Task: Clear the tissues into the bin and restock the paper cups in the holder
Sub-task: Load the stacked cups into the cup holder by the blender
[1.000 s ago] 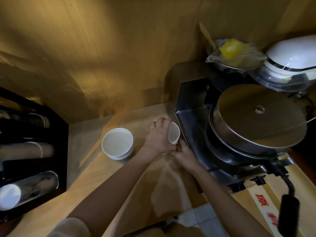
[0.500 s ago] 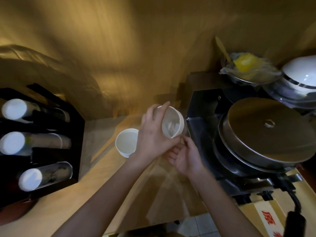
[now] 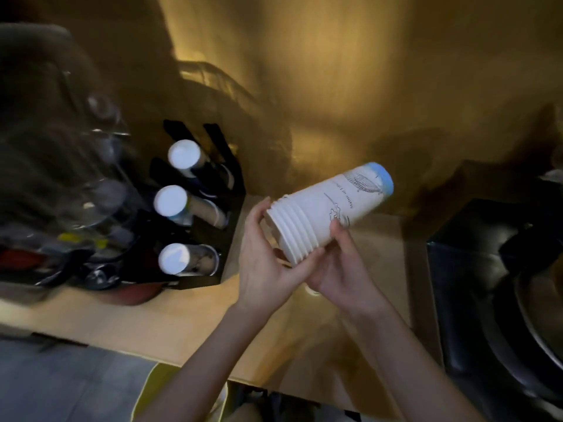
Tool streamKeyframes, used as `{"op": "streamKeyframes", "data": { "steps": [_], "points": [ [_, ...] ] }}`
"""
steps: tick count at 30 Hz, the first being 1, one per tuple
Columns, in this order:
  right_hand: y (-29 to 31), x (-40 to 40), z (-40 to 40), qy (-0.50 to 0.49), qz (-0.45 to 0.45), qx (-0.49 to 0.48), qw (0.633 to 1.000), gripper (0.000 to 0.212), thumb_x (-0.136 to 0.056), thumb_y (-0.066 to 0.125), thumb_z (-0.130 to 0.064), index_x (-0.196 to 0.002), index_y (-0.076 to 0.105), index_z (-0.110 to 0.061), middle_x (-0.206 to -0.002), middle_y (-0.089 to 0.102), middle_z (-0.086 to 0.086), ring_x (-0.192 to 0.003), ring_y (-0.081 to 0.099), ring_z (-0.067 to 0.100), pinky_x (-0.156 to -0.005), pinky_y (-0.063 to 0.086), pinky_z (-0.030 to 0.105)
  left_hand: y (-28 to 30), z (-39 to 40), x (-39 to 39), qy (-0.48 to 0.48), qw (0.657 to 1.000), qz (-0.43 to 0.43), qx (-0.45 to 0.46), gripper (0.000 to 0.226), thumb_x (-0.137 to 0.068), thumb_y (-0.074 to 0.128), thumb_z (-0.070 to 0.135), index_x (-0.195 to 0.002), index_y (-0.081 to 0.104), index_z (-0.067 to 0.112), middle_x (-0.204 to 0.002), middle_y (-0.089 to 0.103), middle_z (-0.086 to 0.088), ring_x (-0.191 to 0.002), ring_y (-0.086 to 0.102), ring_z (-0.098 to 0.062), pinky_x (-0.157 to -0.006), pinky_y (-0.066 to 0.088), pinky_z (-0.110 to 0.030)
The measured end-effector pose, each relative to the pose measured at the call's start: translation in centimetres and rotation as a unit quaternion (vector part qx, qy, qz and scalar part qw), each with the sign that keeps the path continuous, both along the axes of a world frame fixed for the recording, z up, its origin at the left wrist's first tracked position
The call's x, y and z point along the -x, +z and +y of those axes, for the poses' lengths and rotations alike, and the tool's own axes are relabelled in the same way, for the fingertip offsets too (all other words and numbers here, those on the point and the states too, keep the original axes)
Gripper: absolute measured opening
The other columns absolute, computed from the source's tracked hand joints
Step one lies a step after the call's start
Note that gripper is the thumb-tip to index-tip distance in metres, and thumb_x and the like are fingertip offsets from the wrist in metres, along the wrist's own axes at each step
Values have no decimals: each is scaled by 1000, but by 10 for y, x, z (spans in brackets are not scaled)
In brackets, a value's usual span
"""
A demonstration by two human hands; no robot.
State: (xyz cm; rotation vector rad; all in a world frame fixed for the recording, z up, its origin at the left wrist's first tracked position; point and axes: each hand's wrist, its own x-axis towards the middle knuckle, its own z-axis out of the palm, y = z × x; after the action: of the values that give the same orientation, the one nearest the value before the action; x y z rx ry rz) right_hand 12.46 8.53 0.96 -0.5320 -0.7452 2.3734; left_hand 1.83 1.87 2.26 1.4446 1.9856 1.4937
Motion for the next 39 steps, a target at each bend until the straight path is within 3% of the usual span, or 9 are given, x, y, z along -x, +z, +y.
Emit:
{"op": "streamKeyframes", "data": {
  "steps": [4,6,12,15,20,24,27,31,39],
  "points": [
    [0,44,-8,24,-104,-88,990,65,-63,77,-33,-122,54,-18,-121,65,4,-108,63,19,-80,55,33,-6,-34,50,43,998,-14,43,83,-58,76,52,-122,27,34,-123,49,3,-114,52,-13,-88,53,-40],
    [6,64,-15,28,-150,-153,976,56,-65,73,-22,-118,54,-22,-112,70,-3,-104,66,14,-74,56,27,-7,-49,72,66,996,-15,63,85,-57,79,52,-124,30,32,-120,49,7,-111,52,-11,-85,54,-38],
    [14,120,-42,50,-240,-296,923,70,-63,82,-4,-124,49,-17,-108,67,-7,-93,67,0,-72,55,18,-8,-85,129,97,989,25,110,92,-52,64,65,-128,40,20,-119,45,12,-112,46,-6,-90,41,-23],
    [6,143,-54,60,-246,-322,912,76,-57,85,-7,-123,50,-21,-116,66,-3,-104,65,9,-81,57,30,-14,-103,157,64,985,-12,159,99,-52,69,57,-136,30,24,-132,41,9,-124,43,-10,-100,45,-36],
    [-6,170,-69,58,-274,-369,886,80,-57,88,-15,-125,47,-25,-122,61,-3,-107,59,7,-76,52,12,0,-122,179,17,989,-80,121,99,-57,70,44,-141,17,36,-146,36,4,-134,35,-10,-103,44,-47],
    [-10,180,-77,33,-278,-408,869,73,-52,82,-36,-114,43,-42,-116,57,-13,-101,55,-14,-76,47,4,30,-125,177,42,998,-9,34,80,-63,67,51,-133,34,34,-133,49,13,-121,46,-2,-99,42,-19],
    [-24,185,-77,24,-311,-453,835,87,-53,81,-43,-129,39,-38,-137,47,-4,-123,48,5,-97,48,27,42,-123,176,69,996,60,-2,76,-64,65,53,-131,33,36,-126,46,22,-120,46,-2,-98,39,-16],
    [-42,192,-74,64,-336,-505,793,91,-63,81,-27,-139,32,-28,-145,36,-3,-131,36,8,-101,36,21,30,-115,187,84,987,135,10,62,-71,60,47,-127,48,24,-119,54,10,-113,50,-8,-94,37,-17],
    [-85,191,-51,187,-353,-363,842,105,-54,75,-30,-143,21,-38,-150,24,-8,-134,35,14,-107,41,43,-24,-102,193,56,987,136,61,50,-71,58,50,-107,65,16,-111,64,-2,-105,50,-7,-89,41,-26]
  ]
}}
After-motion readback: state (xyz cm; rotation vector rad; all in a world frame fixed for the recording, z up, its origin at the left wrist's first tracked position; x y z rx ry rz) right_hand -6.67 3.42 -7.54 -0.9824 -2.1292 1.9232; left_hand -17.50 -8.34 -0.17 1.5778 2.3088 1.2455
